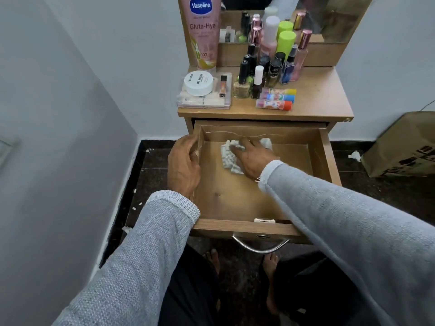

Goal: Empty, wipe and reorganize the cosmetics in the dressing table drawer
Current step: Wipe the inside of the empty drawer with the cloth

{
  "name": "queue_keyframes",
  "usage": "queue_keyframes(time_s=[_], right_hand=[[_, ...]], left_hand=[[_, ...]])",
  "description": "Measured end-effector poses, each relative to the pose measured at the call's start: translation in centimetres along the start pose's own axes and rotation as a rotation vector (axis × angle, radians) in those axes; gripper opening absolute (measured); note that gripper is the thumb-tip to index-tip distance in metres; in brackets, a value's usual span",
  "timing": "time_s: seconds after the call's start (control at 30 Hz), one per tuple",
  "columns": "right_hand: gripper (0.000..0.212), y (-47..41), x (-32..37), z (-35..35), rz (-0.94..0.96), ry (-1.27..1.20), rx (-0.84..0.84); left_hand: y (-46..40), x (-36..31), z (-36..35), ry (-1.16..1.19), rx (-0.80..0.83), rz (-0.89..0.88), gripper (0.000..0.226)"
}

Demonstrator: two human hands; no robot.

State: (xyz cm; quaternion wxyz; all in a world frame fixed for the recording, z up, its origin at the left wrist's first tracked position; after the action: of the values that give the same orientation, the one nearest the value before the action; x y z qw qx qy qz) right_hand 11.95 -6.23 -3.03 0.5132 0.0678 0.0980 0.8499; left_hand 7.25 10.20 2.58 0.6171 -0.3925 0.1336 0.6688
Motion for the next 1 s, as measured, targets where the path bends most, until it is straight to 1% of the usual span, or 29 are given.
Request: queue_keyframes(time_s=[0.17, 0.23, 0.37, 0.47, 0.53, 0.67, 0.8, 0.9, 1.0], right_hand=[[0.043, 2.9, -6.2, -1.1, -0.197, -0.055, 0.052], [0.041, 4.1, -7.7, -1.0, -0.255, -0.049, 0.030], [0.039, 5.1, -8.4, -0.7, -0.301, -0.030, -0.018], [0.040, 5.2, -8.4, -0.5, -0.315, 0.029, 0.021], [0.042, 5.7, -8.3, -0.5, -0.293, 0.050, 0.070], [0.047, 7.4, -5.5, -1.5, -0.157, -0.037, 0.124], [0.042, 5.9, -2.5, -0.9, -0.102, -0.080, 0.031], [0.045, 2.6, -0.3, 0.0, -0.077, -0.040, 0.013], [0.043, 0.2, 3.4, 0.3, 0.012, -0.003, -0.015]], left_hand=[[0.0, 0.1, -0.3, 0.006, 0.023, 0.013, 0.047], [0.0, 0.2, -0.2, 0.021, 0.024, 0.019, 0.047], [0.0, 0.2, -0.2, 0.035, 0.026, 0.024, 0.047], [0.1, 0.1, -0.2, 0.038, 0.033, 0.026, 0.048], [0.0, 0.3, -0.2, 0.044, 0.030, 0.032, 0.047], [-0.1, 0.9, -0.1, 0.090, 0.023, 0.082, 0.046], [0.1, 1.1, 0.0, 0.103, 0.018, 0.104, 0.049], [0.0, 1.4, -0.1, 0.116, 0.024, 0.113, 0.047], [-0.1, 1.7, -0.4, 0.125, 0.041, 0.123, 0.047]])
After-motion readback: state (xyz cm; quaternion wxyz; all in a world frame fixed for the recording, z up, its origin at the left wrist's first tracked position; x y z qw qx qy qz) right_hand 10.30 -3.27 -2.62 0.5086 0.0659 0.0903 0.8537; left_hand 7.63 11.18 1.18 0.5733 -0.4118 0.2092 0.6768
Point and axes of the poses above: each hand's wrist, its own y-axis away from the middle knuckle, its own z-axis out of the back of the hand, x = y × z, the point moved 9 cm from there along -y, towards the middle knuckle, and after that the axes turned 3 degrees about -y, right-handed, at the moved point
